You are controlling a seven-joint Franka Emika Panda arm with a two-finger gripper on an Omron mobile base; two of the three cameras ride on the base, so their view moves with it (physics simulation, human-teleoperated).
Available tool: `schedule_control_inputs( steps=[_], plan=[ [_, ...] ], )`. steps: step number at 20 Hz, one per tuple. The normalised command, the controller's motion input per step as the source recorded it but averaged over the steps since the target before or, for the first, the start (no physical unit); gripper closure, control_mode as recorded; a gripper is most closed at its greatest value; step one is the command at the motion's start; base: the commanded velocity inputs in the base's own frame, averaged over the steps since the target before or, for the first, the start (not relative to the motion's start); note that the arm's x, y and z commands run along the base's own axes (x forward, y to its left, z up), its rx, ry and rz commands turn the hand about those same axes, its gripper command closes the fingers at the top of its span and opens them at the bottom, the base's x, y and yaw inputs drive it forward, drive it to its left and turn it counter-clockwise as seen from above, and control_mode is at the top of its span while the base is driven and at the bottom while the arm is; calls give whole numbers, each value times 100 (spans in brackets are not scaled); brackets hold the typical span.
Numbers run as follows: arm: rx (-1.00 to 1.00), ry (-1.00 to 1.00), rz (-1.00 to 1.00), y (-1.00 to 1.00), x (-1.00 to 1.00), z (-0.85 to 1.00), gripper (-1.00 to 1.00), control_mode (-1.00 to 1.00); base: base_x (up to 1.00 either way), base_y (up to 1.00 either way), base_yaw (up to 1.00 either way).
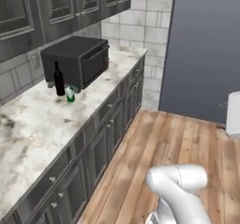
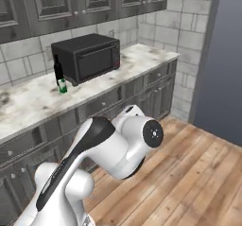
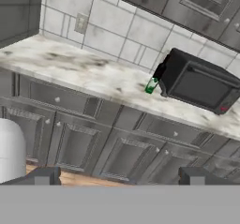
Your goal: Move the drinks to the dining counter.
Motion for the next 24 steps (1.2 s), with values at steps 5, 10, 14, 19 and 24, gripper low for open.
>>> schedule_control_inputs(
  steps=[5,10,14,19,24],
  plan=[
    [0,0,0,0,0,0,-100,100,38,14,62],
    [0,0,0,0,0,0,-100,100,74,-9,36],
    [0,0,0,0,0,0,-100,100,82,-13,16],
    [0,0,0,0,0,0,-100,100,63,19,3],
    [0,0,0,0,0,0,-100,100,73,51,6]
  ],
)
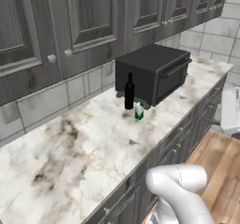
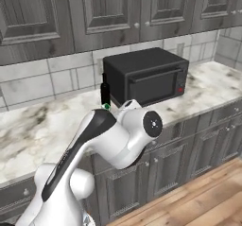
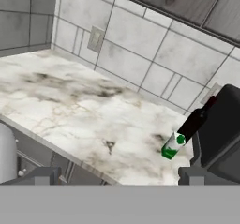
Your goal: Move the drinks to the dining counter.
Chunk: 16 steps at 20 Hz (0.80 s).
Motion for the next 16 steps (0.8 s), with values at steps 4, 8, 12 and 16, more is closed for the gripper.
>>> schedule_control_inputs(
  steps=[4,8,12,16],
  plan=[
    [0,0,0,0,0,0,-100,100,64,14,7],
    [0,0,0,0,0,0,-100,100,58,0,3],
    [0,0,0,0,0,0,-100,100,76,0,12],
    [0,0,0,0,0,0,-100,100,97,0,29]
  ],
)
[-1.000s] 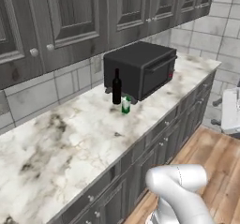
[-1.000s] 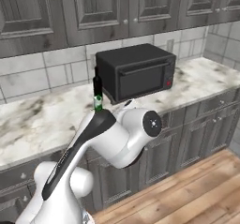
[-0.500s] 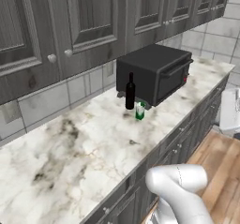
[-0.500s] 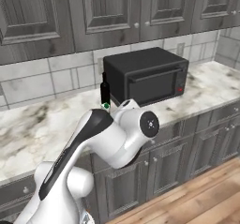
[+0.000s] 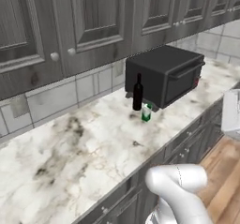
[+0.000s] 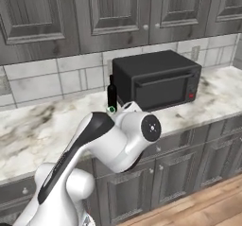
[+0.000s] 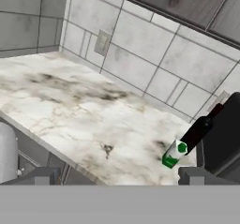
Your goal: Move the drinks to the dining counter.
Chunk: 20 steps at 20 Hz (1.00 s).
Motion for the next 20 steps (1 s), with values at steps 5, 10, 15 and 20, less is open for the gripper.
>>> schedule_control_inputs(
  steps=[5,10,15,20],
  plan=[
    [0,0,0,0,0,0,-100,100,91,-5,39],
    [0,0,0,0,0,0,-100,100,72,-15,40],
    [0,0,0,0,0,0,-100,100,61,-13,36],
    [0,0,0,0,0,0,-100,100,49,0,28]
  ],
)
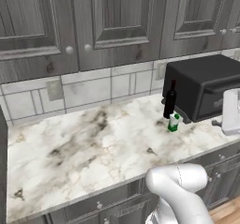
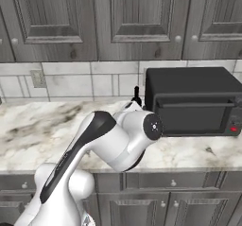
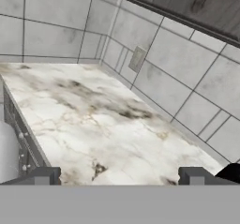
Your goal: Move the drinks to the dining counter.
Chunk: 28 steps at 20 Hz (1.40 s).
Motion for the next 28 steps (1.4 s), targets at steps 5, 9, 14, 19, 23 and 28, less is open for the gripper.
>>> schedule_control_inputs(
  steps=[5,9,14,19,23,28],
  plan=[
    [0,0,0,0,0,0,-100,100,6,0,5],
    [0,0,0,0,0,0,-100,100,0,0,0],
    [0,0,0,0,0,0,-100,100,0,1,0],
    [0,1,-8,8,2,0,-100,-100,0,0,0],
    [0,5,-17,0,3,0,-100,-100,0,0,0],
    [0,14,-24,0,8,0,-100,-100,0,0,0]
  ],
)
